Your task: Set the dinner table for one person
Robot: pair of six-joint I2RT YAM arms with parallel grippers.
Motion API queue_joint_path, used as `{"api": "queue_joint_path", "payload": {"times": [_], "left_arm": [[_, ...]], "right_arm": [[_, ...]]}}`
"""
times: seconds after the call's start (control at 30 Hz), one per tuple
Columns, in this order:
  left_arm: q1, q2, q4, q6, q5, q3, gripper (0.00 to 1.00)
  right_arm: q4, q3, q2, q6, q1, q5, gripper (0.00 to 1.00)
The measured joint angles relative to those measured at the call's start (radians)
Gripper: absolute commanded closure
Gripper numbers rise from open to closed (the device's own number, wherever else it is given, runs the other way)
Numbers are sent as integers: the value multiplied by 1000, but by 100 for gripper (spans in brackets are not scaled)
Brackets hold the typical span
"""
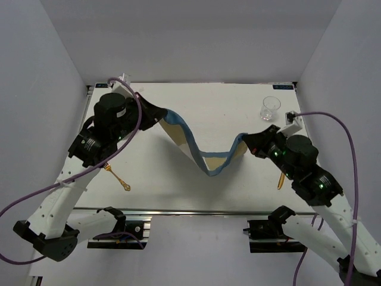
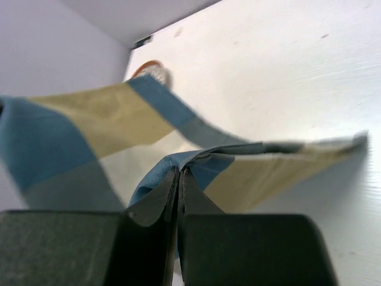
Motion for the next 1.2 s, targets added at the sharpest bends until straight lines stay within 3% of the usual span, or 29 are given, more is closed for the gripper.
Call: {"api": "queue_joint_path", "payload": {"times": [0.1,0.37,0.57,0.7,0.87,0.97,1.0,1.13,1.2], "left_arm": [[2,95,-2,-8,-10,87,100],[47,593,-67,21,-51,636,100],[105,653,21,96,-54,700,100],[121,546,177,151,-66,519,100],[121,275,420,151,-70,-11,100],[119,191,509,110,-69,-293,75],[114,185,517,92,-72,-366,64],[103,150,504,-4,-126,-645,11],[99,98,426,-62,-173,-745,6]], "right_arm": [[-35,118,145,-41,-3,64,100],[-81,596,568,-160,-60,188,100],[-68,857,751,-241,-141,129,100],[-42,813,753,-277,-183,89,100],[86,420,615,-275,-232,61,100],[143,177,563,-241,-254,58,51],[159,95,546,-228,-260,57,24],[188,-169,451,-180,-269,57,11],[201,-259,390,-163,-270,56,11]]}}
